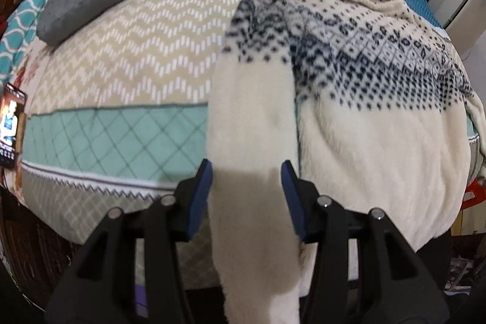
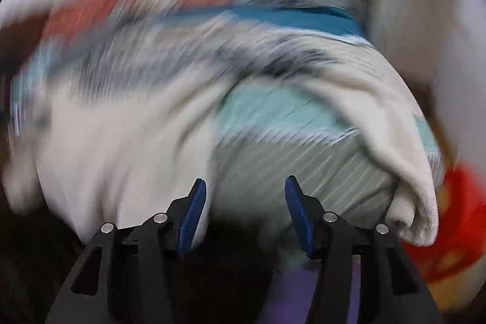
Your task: Fold large clothes
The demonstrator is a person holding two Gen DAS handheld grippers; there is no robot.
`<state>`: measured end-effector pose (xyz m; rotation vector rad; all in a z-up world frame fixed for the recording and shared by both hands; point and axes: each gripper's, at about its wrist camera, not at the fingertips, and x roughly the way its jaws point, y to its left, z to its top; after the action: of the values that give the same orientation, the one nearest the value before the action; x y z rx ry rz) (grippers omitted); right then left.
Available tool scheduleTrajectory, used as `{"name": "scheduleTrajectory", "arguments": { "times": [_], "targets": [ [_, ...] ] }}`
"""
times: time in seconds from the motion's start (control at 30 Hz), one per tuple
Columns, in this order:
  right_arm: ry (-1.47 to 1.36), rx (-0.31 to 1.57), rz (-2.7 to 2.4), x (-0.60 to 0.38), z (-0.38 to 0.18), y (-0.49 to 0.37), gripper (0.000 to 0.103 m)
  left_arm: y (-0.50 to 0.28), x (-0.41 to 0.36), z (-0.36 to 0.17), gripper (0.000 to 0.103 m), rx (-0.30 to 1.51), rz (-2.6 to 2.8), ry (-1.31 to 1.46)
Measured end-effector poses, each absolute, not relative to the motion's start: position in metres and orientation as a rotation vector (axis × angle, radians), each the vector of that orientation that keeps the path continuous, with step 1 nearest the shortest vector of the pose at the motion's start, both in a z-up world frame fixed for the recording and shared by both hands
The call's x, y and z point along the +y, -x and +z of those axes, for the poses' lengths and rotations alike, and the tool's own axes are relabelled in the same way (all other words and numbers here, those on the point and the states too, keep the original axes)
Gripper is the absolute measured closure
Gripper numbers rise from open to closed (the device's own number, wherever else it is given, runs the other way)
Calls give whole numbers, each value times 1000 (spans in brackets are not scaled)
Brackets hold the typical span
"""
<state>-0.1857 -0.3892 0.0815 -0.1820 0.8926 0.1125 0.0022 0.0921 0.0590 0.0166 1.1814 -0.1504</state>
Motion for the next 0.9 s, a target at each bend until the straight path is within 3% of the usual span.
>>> {"name": "scheduleTrajectory", "arguments": {
  "times": [0.17,0.3,0.4,0.57,0.6,0.63,0.67,0.7,0.77,0.9],
  "targets": [
    [669,870,166,-336,24,213,32,4,95,56,58,1194,-165,45],
    [1000,688,110,-316,-6,223,34,12,96,65,58,1177,-174,76],
    [1123,556,87,-312,-18,225,37,21,98,72,58,1157,-172,75],
    [1155,541,145,-306,-19,216,38,32,109,77,58,1145,-162,86],
    [1138,548,161,-304,-17,214,38,34,111,78,58,1141,-163,90],
    [1099,565,180,-300,-12,214,31,36,113,79,58,1138,-162,91],
    [1032,592,202,-295,0,213,7,37,114,80,58,1134,-162,93],
    [975,621,204,-293,7,213,-3,38,116,82,58,1130,-163,94],
    [762,673,201,-300,36,212,-7,40,117,84,58,1124,-165,95],
    [41,726,160,-378,120,214,-7,42,111,82,58,1124,-189,94]
  ]
}}
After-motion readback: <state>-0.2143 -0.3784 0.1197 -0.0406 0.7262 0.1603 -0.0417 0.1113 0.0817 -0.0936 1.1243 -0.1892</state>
